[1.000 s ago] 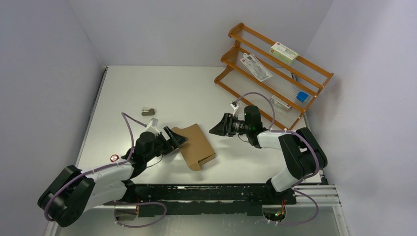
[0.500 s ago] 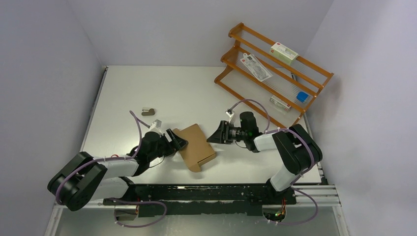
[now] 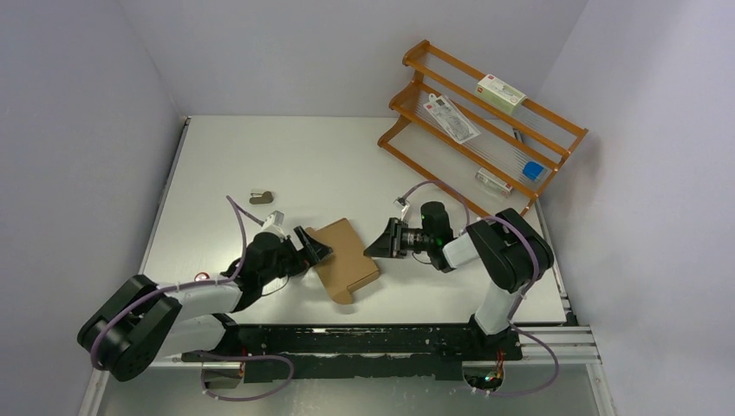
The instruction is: Fold the paper box
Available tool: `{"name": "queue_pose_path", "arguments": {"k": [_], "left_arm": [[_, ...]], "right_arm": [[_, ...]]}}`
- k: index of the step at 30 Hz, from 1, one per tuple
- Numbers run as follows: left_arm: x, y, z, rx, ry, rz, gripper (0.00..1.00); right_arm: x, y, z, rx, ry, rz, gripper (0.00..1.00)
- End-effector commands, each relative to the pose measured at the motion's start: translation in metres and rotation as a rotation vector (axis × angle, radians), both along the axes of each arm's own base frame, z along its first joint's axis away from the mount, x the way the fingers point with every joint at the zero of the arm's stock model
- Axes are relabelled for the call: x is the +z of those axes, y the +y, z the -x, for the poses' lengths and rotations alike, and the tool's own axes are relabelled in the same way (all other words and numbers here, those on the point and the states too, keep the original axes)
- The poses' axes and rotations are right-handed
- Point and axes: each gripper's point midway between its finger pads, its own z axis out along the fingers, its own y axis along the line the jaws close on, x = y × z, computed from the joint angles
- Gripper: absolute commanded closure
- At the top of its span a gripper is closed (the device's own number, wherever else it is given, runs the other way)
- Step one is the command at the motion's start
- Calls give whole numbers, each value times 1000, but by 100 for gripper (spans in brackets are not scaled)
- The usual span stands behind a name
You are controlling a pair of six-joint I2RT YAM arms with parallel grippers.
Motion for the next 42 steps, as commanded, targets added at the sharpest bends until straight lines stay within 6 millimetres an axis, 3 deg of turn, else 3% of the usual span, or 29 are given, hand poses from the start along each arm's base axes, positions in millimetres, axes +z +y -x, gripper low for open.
{"name": "queue_pose_path", "arguments": {"k": [1,8,11,16,25,31,42], "left_arm": [[7,2,7,0,5,13,3],[47,18,7,82,-88,76,3],[52,32,7,144,-102,62,3],[36,44,14,196,-66,72,12],[-3,48,20,180,-2,-21,43],[-5,27,15,80,5,-27,41],[5,-34,-1,-58,-7,18,45]], "right_arm": [[-16,-2,6,-3,38,-6,74],[-18,-4,8,1,77,-74,84],[-19,-6,8,0,81,-72,84],[-20,-11,2,-17,82,-65,84],[-23,-13,-2,-11,78,-54,83],[-24,-15,-4,-11,63,-27,83],[-23,-23,-27,-50,-13,122,77]]}}
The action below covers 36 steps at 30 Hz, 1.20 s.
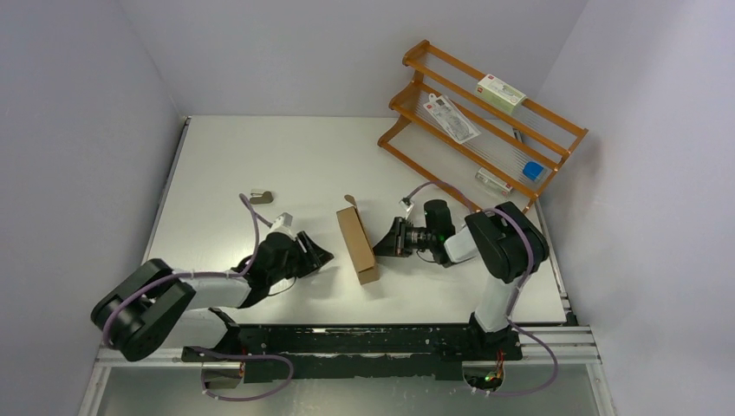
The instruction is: Fold the paper box
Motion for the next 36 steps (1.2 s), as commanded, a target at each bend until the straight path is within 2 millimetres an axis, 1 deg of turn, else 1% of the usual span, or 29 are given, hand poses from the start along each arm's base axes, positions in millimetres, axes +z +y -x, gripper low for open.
{"name": "queue_pose_path", "arguments": {"k": [1,5,8,10,12,14,18,23,29,34,36], "left_arm": [[21,-30,-7,-73,-68,53,45],[22,-38,-8,-90,-71,39,44],[23,-38,-8,-87,-75,35,44],[24,-38,-9,-90,-80,32,45],[24,-41,-11,-96,-82,24,45],[23,-46,-12,-102,-79,24,45],[24,-56,-14,-114,-82,38,46],[32,-64,-18,-109,-113,29,49],[43,-72,-13,-115,-150,25,50],[42,-77,-7,-124,-153,17,50],[42,-78,-7,-121,-153,15,50]], "right_arm": [[4,-9,-20,-30,-87,126,75],[9,-25,-37,-75,-155,279,71],[24,-35,-49,-105,-217,351,69],[36,-36,-55,-114,-256,368,68],[45,-33,-58,-102,-280,358,67],[51,-25,-59,-67,-292,347,67],[55,-7,-56,5,-305,307,66],[59,12,-51,100,-330,265,65],[53,37,-46,225,-343,237,63],[47,62,-34,345,-365,209,62],[47,67,-35,371,-378,208,62]]}}
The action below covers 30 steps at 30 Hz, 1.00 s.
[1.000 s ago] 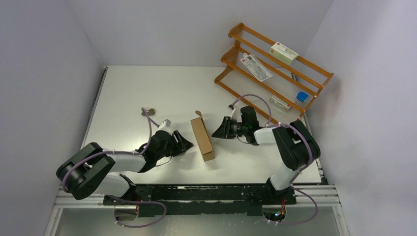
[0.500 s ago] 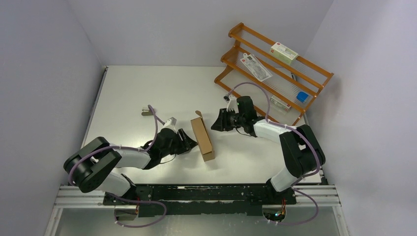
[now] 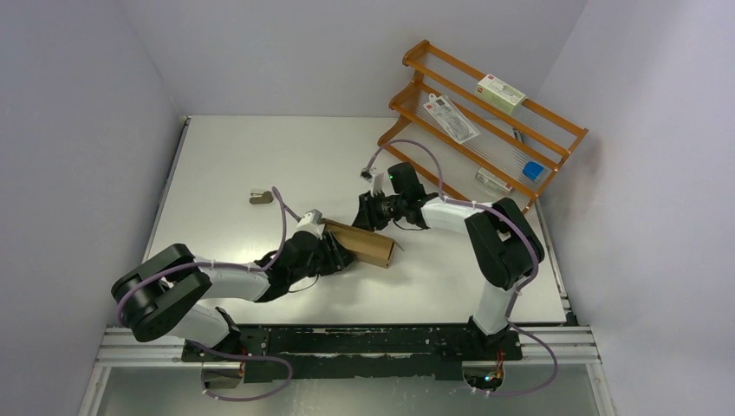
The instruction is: Fold the paper box
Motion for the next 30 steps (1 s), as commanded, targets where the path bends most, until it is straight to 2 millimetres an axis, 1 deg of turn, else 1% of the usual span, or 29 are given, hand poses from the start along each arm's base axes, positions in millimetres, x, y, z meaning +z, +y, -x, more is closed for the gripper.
{"name": "queue_pose_path", "arguments": {"k": [1,3,5,8,11,13,17,20,22,23,24,25,27,30], "left_arm": [[21,-7,-13,35,-69,28,50],[24,-7,-14,41,-74,27,50],[27,-5,-15,45,-80,18,50],[31,-3,-16,56,-91,9,49],[34,0,-14,57,-90,7,48],[35,3,-11,51,-87,0,46],[45,15,-5,45,-93,-43,42],[55,31,-1,57,-114,-95,37],[64,44,0,66,-136,-147,33],[71,49,0,71,-149,-170,31],[82,57,0,80,-166,-196,28],[85,66,2,81,-166,-245,26],[101,79,-1,86,-196,-312,20],[124,98,-8,87,-236,-426,12]], "right_arm": [[0,18,13,131,-7,-12,62],[0,19,8,134,-18,-8,62],[-1,17,2,127,-38,24,61],[4,10,-15,86,-78,64,58],[19,0,-36,23,-112,84,49],[32,-7,-47,-24,-143,106,44],[58,-22,-59,-119,-218,162,36],[76,-43,-66,-212,-278,215,29],[86,-59,-66,-269,-305,253,27],[91,-66,-63,-292,-316,272,25],[102,-74,-59,-317,-338,280,24],[106,-81,-55,-338,-347,293,23],[113,-95,-44,-381,-358,316,21],[118,-113,-23,-415,-346,339,20]]}}
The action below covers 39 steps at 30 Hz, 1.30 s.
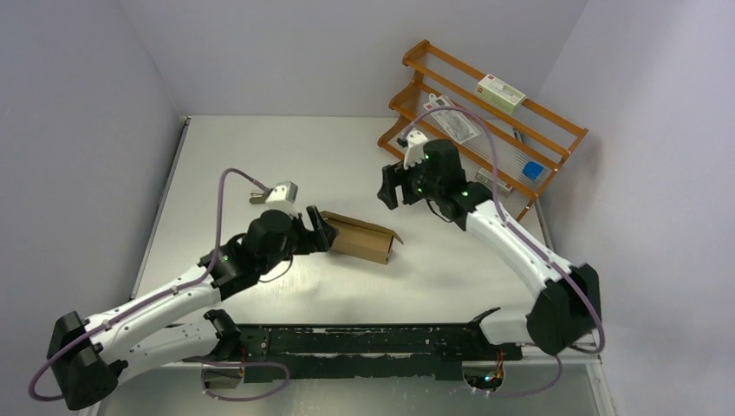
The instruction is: Fold the paper box
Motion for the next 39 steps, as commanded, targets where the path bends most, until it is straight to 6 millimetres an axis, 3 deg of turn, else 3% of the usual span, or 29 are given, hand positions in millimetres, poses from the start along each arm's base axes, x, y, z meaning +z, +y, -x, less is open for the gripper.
{"name": "queue_pose_path", "arguments": {"k": [1,7,13,21,25,29,33,39], "left_arm": [[16,48,-8,32,-28,-287,11],[47,69,-33,-42,-46,-458,9],[47,74,-59,-129,-38,-587,11],[43,34,-76,-346,-128,-545,18],[31,27,-80,-426,-156,-585,21],[21,35,-87,-431,-157,-629,21],[7,28,-85,-479,-132,-601,25],[-16,35,-83,-490,-68,-624,30]], "right_arm": [[-12,-41,31,-119,56,90,20],[-9,-63,71,-150,83,85,20],[-14,-64,90,-130,108,62,22],[-40,-46,100,-78,161,64,30],[-44,-39,102,-85,143,70,34],[-51,-34,101,-84,146,95,40],[-54,-27,99,-86,140,105,46],[-55,-21,96,-92,133,112,58]]}}
